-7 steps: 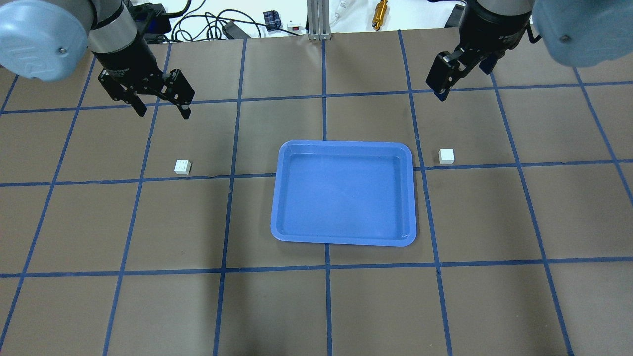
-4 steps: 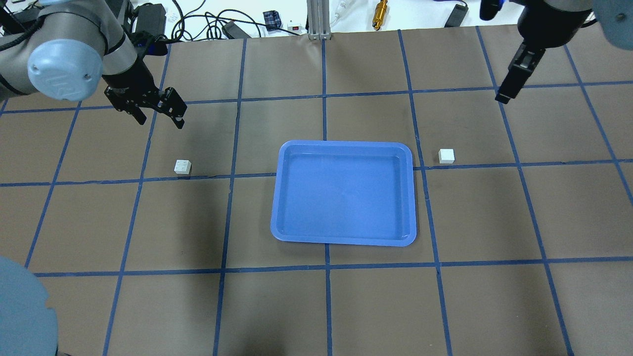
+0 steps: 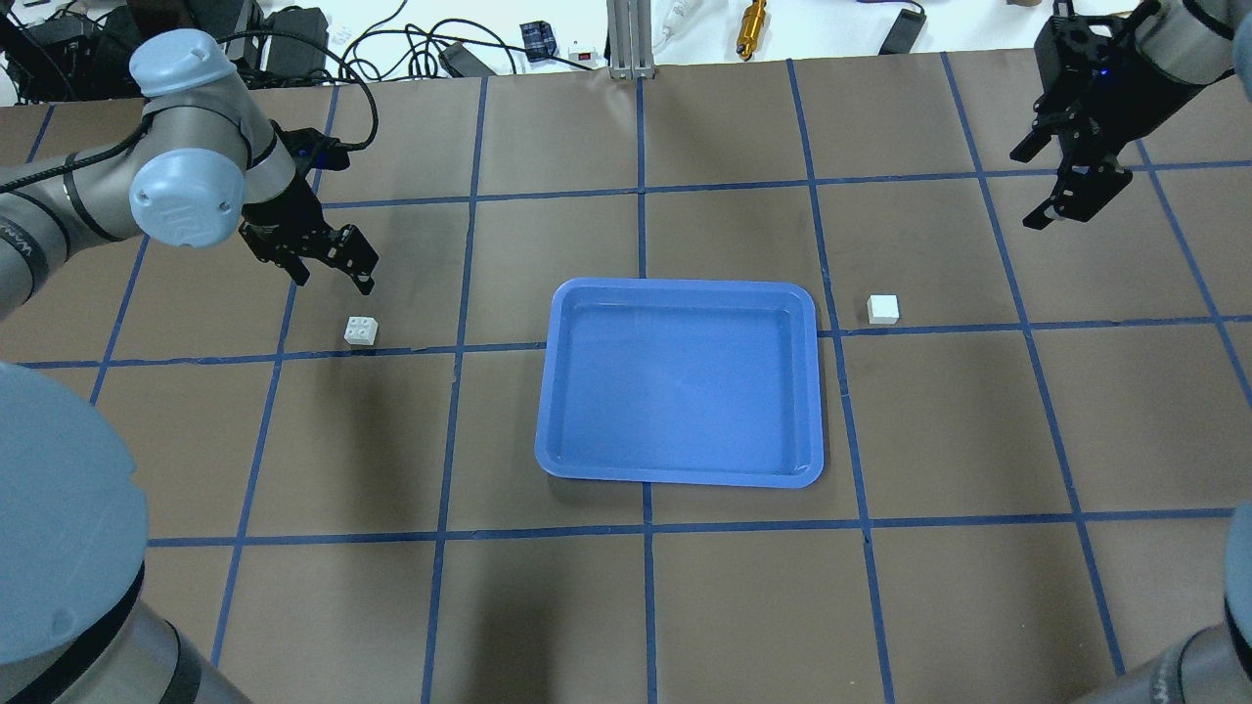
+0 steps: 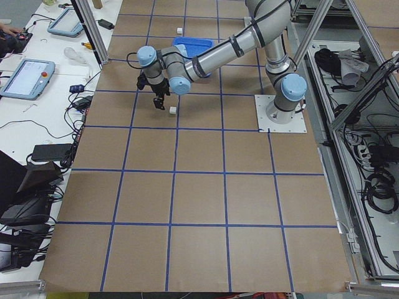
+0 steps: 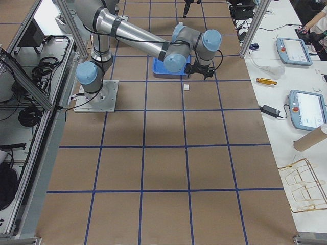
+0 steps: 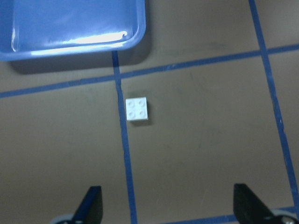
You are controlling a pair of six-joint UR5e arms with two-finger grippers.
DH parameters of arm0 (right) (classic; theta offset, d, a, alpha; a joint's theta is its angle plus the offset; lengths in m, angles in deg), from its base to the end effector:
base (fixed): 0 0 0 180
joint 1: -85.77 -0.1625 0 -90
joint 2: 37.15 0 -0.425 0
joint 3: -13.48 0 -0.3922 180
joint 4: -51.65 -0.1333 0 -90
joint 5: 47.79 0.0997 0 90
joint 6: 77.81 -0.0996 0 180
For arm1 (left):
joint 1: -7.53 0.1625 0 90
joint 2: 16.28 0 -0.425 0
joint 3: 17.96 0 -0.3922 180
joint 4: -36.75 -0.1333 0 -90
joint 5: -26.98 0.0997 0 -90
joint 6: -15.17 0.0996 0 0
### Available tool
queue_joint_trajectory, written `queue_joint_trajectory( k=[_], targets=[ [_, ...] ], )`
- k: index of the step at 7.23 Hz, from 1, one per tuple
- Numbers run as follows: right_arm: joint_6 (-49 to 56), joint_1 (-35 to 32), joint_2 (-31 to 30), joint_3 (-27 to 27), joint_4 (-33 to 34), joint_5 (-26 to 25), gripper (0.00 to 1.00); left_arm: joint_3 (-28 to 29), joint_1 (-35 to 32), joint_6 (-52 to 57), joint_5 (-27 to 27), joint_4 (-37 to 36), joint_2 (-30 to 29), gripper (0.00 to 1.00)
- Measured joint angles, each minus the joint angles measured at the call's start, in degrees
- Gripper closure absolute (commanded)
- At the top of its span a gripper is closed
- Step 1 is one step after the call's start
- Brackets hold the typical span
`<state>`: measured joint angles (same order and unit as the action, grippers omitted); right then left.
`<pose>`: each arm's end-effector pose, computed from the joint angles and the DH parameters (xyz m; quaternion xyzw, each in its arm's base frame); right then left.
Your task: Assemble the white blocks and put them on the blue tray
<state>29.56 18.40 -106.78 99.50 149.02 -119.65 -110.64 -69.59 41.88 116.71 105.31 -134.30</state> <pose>-0.0822 -0.6243 0.3411 -0.6543 0.7357 -0.1096 0.1368 0.0076 -0.6335 0.2231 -0.1198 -0.9895 -0.0752 0.0295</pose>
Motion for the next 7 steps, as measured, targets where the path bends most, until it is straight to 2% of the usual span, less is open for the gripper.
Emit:
queue_joint_trajectory(
  k=[1,2,3,4,5,6,7],
  targets=[
    [3.91,0.98,2.97,0.03,0.03,5.22,0.09,-1.05,0.02,0.02,0.00,-1.26,-0.98,0.00],
    [6.35,1.40,5.57,0.29,-0.23,8.70,0.10,-2.21,0.04,0.12,0.00,-2.37,-1.67,0.02],
    [7.25,1.56,7.41,1.41,-0.60,11.94,0.08,-3.15,0.04,0.29,0.00,-3.03,-2.04,0.11],
    [7.42,1.62,8.30,3.95,-0.59,15.94,0.05,-3.63,0.04,0.40,0.04,-3.28,-2.23,0.36],
    [7.56,1.70,8.64,7.34,-0.22,19.80,0.04,-3.79,0.04,0.55,0.16,-3.31,-2.33,0.56],
    [7.77,1.87,8.76,10.29,0.05,22.42,0.04,-3.84,0.04,0.62,0.36,-3.27,-2.38,0.74],
    [8.06,2.20,8.79,12.25,0.19,23.59,0.04,-3.88,0.04,0.61,0.54,-3.19,-2.46,1.00]
  ],
)
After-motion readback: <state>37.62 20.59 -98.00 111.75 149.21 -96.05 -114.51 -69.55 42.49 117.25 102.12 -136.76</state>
